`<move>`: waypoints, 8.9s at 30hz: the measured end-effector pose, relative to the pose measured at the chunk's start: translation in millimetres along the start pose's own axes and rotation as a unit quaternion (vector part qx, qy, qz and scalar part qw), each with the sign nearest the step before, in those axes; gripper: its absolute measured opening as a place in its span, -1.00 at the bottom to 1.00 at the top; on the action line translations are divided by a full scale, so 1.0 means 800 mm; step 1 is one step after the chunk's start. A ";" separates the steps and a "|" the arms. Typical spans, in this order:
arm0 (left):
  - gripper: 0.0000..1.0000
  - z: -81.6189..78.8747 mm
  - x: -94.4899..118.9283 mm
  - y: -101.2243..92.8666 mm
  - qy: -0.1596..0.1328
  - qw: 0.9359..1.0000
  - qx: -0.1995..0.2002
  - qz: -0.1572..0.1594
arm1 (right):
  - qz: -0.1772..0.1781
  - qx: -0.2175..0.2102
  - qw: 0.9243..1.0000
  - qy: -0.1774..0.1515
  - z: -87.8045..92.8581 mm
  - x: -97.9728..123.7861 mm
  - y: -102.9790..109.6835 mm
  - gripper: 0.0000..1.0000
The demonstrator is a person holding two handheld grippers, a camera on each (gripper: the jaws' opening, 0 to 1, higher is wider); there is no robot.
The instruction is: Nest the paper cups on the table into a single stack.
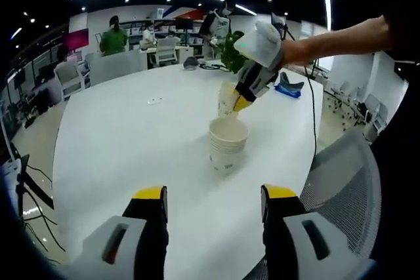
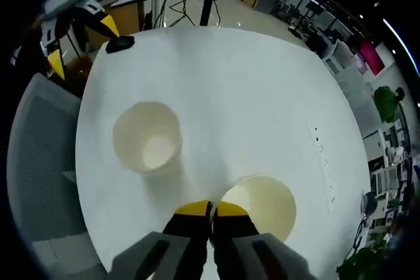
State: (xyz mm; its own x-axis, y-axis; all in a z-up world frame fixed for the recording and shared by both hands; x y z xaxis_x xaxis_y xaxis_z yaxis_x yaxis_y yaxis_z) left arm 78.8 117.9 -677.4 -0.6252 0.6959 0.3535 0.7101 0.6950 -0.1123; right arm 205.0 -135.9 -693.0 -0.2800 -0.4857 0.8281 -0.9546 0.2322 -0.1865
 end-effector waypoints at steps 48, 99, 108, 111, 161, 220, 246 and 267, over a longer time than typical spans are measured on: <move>0.13 -0.002 -0.003 -0.020 0.008 1.000 -0.011 0.014 | -0.078 0.136 0.987 -0.036 -0.096 0.063 0.064 -1.00; 0.12 0.011 0.007 -0.013 0.017 1.000 0.002 0.003 | -0.130 0.130 0.983 -0.011 -0.088 -0.026 0.100 -1.00; 0.12 0.013 0.008 -0.011 0.018 1.000 0.003 0.002 | -0.127 0.127 0.984 -0.010 -0.088 -0.024 0.099 -0.96; 0.12 0.014 0.007 -0.010 0.018 1.000 0.004 0.002 | -0.124 0.126 0.984 -0.013 -0.088 -0.021 0.098 -0.95; 0.16 0.018 -0.167 -0.013 0.135 0.975 -0.126 0.122 | -0.031 -0.020 0.989 -0.144 0.001 -0.053 0.084 0.04; 0.10 -0.012 -0.236 0.054 0.154 0.973 -0.137 0.105 | 0.018 -0.043 0.990 -0.132 -0.016 -0.081 -0.005 -0.15; 0.12 0.006 -0.130 0.049 0.058 0.998 0.018 -0.031 | 0.101 -0.197 0.956 -0.191 0.008 -0.039 0.049 -0.07; 0.07 0.031 -0.062 -0.002 0.032 0.996 0.036 -0.081 | 0.164 -0.355 0.874 -0.288 0.061 0.022 0.119 0.11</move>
State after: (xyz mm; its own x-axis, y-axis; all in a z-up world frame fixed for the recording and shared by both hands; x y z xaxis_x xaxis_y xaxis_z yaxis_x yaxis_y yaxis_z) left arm 100.1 86.9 -717.8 -0.7054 0.5625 0.4313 0.5757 0.8096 -0.1142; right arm 104.3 -163.6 -722.5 -0.7270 -0.5905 0.3504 -0.5662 0.8043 0.1805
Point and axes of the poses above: the point that each gripper's makers call its tool centre point, and the gripper's own axes: x roughly backward along the fingers, y roughly to its left, z roughly out of its underside, the point moved 7 cm from there along x, roughly backward along the fingers, and after that the axes turned 13 degrees about -y, right-handed, at the moved point
